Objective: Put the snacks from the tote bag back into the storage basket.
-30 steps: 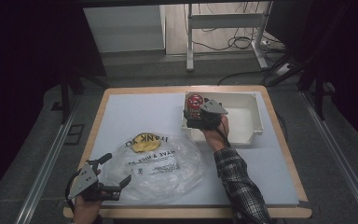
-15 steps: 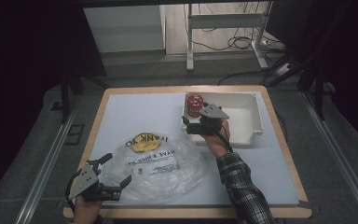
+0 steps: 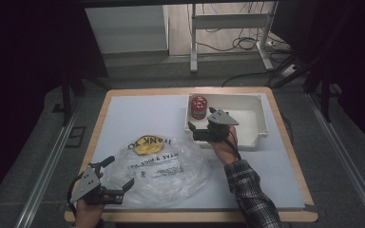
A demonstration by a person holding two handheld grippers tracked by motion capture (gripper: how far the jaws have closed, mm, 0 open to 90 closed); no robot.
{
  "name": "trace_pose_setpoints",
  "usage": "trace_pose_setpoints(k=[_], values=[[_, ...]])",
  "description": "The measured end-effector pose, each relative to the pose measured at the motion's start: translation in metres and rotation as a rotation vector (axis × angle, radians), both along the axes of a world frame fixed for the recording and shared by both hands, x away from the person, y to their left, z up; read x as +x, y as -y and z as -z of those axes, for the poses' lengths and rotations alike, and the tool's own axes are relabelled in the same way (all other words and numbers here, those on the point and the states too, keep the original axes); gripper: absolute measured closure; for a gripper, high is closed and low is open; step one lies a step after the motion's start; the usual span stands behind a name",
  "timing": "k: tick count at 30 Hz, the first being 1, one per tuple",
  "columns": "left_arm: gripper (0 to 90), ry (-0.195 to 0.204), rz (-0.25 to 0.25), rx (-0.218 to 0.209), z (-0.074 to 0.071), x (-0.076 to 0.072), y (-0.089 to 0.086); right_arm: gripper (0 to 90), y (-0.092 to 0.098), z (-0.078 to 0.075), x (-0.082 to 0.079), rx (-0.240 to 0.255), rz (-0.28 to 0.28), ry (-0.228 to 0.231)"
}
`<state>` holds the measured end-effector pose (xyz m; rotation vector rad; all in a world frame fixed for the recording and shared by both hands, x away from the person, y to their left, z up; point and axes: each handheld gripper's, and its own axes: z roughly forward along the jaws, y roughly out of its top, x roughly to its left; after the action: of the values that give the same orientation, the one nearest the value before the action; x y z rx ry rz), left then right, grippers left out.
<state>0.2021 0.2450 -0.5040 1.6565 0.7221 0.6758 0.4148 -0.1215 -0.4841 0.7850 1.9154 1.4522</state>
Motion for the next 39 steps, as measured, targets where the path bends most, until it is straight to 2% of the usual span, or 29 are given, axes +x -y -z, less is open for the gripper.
trace_pose_setpoints(k=[9, 14, 19, 39], values=[[0.7, -0.002, 0.001, -0.001, 0.0, 0.0, 0.0, 0.6, 0.007, -0.006, -0.011, 0.015, -0.009, 0.016], [0.7, -0.008, 0.003, 0.001, 0.001, 0.001, 0.0, 0.6, 0.01, -0.008, -0.017, 0.022, -0.019, 0.01], [0.7, -0.011, 0.003, -0.001, 0.001, 0.001, 0.0, 0.2, 0.012, -0.009, -0.022, 0.022, -0.003, -0.001], [0.6, -0.016, 0.005, 0.001, 0.002, 0.001, 0.001, 0.0, 0.027, -0.009, -0.039, 0.01, -0.035, -0.031]])
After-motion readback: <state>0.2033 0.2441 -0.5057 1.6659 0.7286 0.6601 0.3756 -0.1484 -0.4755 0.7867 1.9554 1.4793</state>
